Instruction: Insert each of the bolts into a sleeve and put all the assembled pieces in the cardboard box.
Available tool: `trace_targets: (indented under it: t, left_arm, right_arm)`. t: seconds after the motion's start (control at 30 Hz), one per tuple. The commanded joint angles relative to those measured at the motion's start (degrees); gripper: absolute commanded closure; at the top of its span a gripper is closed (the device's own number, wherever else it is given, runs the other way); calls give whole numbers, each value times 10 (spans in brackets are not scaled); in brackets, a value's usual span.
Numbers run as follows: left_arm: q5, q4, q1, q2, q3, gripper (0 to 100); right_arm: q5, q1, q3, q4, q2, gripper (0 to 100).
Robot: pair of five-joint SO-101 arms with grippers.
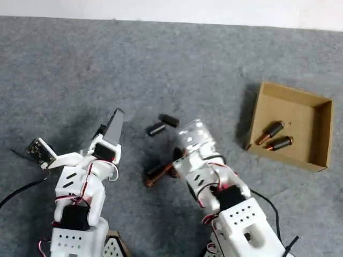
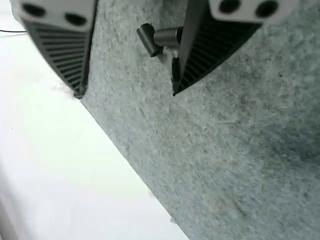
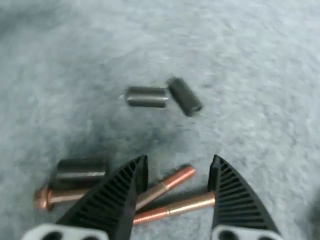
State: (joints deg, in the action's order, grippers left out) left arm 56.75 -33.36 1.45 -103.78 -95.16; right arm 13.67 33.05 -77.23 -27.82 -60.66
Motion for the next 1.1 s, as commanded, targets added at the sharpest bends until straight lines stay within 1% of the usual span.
trace_targets:
  t: [0.0, 0.23, 0.37, 0.47, 0.6, 0.9, 1.07]
  left_arm:
    - [4, 15, 8, -5, 15, 748]
    - [4, 15, 33, -5, 14, 748]
    - [2, 15, 33, -5, 13, 748]
    - [2, 15, 33, -5, 13, 748]
    - [2, 15, 33, -5, 13, 748]
    - [2, 15, 31, -5, 13, 748]
    - [2, 15, 30, -5, 13, 748]
  right_arm:
    - [24, 15, 89, -1, 79, 822]
    - [27, 15, 334, -1, 393, 822]
    - [86, 14, 449, -1, 555, 822]
    - [105, 14, 494, -2, 638, 822]
    - [127, 14, 501, -2, 691, 822]
    - [129, -9, 502, 1, 737, 822]
    - [129, -22, 539, 0, 775, 822]
